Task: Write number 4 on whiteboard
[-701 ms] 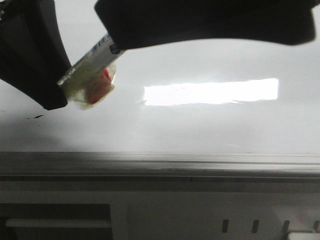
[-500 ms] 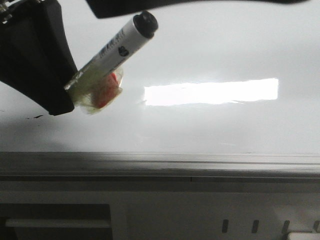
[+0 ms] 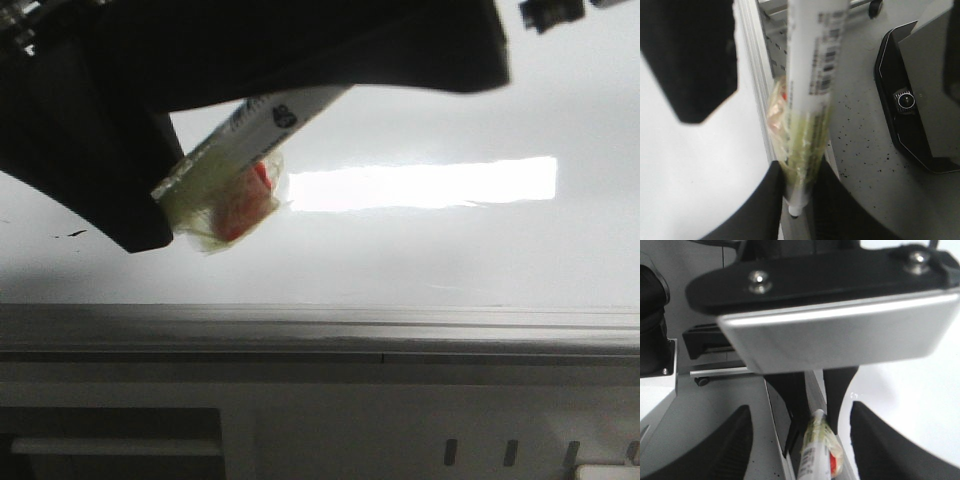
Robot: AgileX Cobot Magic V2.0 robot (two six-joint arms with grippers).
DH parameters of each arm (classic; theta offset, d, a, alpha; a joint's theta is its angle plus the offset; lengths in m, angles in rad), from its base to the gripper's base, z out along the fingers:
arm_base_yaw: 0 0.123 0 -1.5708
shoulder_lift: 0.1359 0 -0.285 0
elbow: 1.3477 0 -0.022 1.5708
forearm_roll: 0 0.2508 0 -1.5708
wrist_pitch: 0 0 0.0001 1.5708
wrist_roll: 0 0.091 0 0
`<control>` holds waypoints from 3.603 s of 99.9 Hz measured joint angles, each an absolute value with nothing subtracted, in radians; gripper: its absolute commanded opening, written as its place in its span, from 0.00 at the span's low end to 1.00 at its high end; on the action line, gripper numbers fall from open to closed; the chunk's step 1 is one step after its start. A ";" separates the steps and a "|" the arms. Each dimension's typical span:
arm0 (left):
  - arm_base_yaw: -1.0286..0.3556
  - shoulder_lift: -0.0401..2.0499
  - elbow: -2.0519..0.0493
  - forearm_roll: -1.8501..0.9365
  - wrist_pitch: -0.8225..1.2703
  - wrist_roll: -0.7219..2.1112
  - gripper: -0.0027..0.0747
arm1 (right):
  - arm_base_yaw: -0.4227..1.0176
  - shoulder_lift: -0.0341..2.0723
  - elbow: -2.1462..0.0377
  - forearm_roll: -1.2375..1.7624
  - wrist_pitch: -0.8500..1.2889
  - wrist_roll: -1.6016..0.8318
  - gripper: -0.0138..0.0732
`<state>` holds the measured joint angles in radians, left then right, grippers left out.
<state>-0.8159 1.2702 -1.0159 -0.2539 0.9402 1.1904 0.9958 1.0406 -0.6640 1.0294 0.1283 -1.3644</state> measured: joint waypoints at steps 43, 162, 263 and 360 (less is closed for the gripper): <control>-0.816 1.254 -1.018 -0.250 0.950 1.190 0.01 | 0.996 1.084 -0.664 1.091 0.128 -1.362 0.60; -0.816 1.236 -1.018 -0.260 0.986 1.164 0.01 | 0.996 1.086 -0.665 1.126 0.113 -1.375 0.37; -0.816 1.207 -1.052 -0.229 0.963 1.195 0.01 | 0.996 1.113 -0.666 1.189 0.068 -1.368 0.46; -0.812 1.207 -1.055 -0.322 0.940 1.095 0.54 | 0.993 1.114 -0.663 1.191 0.057 -1.372 0.08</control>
